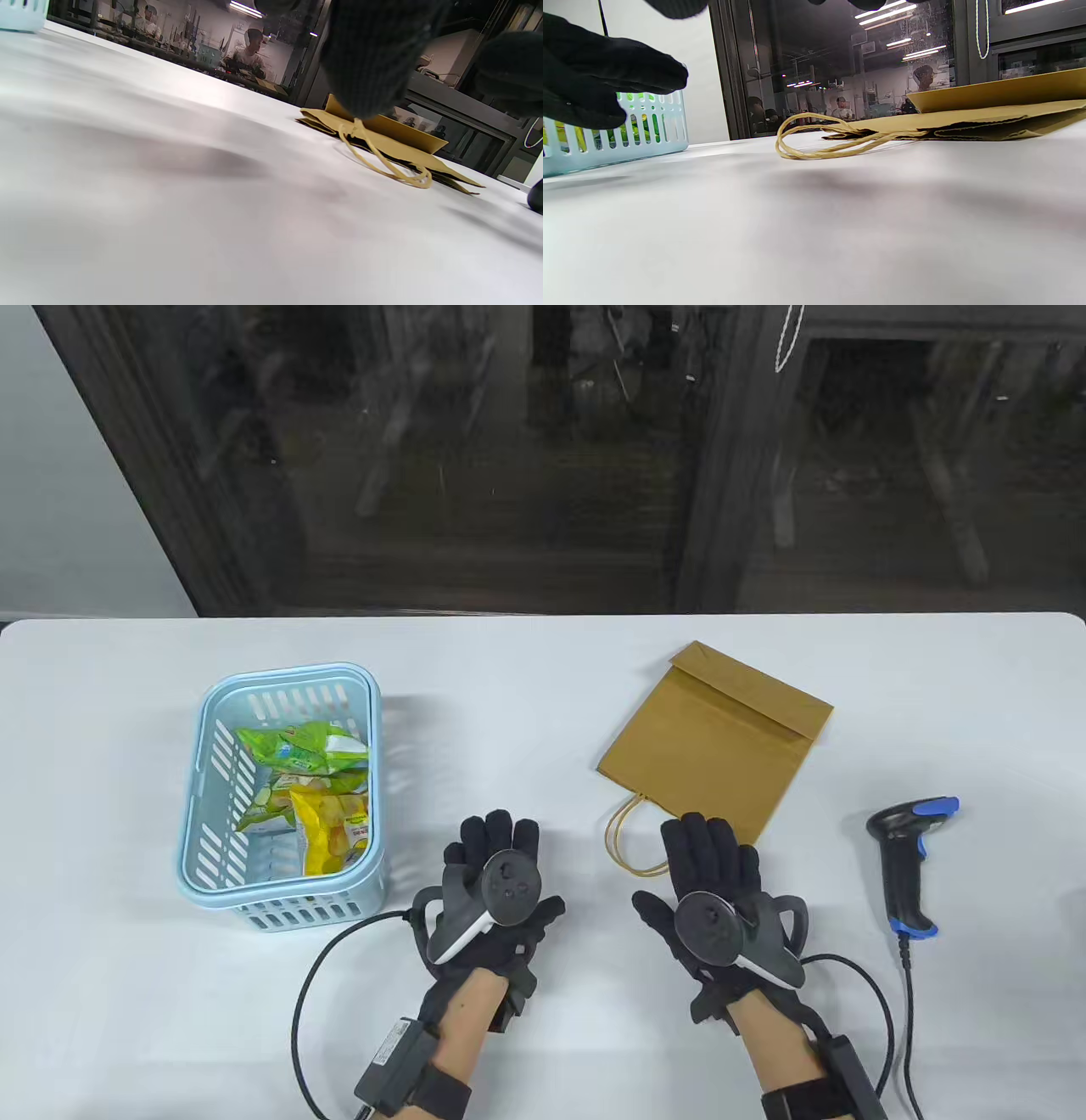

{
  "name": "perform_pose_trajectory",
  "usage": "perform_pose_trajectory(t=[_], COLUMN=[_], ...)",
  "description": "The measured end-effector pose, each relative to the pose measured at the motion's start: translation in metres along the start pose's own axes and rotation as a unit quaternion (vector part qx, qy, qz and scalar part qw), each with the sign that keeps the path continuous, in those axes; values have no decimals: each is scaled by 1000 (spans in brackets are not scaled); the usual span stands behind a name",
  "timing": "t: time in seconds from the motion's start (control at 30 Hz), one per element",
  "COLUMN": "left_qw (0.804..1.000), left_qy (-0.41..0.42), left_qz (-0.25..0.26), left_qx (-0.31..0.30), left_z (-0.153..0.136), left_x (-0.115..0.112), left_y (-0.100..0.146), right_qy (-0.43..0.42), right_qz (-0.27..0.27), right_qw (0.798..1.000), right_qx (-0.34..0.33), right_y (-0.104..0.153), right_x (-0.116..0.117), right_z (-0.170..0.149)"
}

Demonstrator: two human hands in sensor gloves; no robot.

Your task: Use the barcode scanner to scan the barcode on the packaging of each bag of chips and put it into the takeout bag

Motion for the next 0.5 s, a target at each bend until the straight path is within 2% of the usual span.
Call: perform_pose_trajectory(t=[0.5], left_qw=[1000], left_qy=[-1], left_qz=[-5], left_qx=[2], left_z=[0], left_x=[0], left_y=[1], right_qy=[-5], right_qz=[-4], right_qw=[1000], right_qx=[0], right_y=[0], right_x=[1], right_z=[0])
Point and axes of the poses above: the tracker on the back of each hand, its own z axis roughly to the thumb side, its own y axis roughly from the fingertips to the wrist, x = y × z, the point moved 1 cm from there along -y, roughly from the wrist to the fingertips, and after that the axes turned 3 degrees about y, right-handed, at the moved point
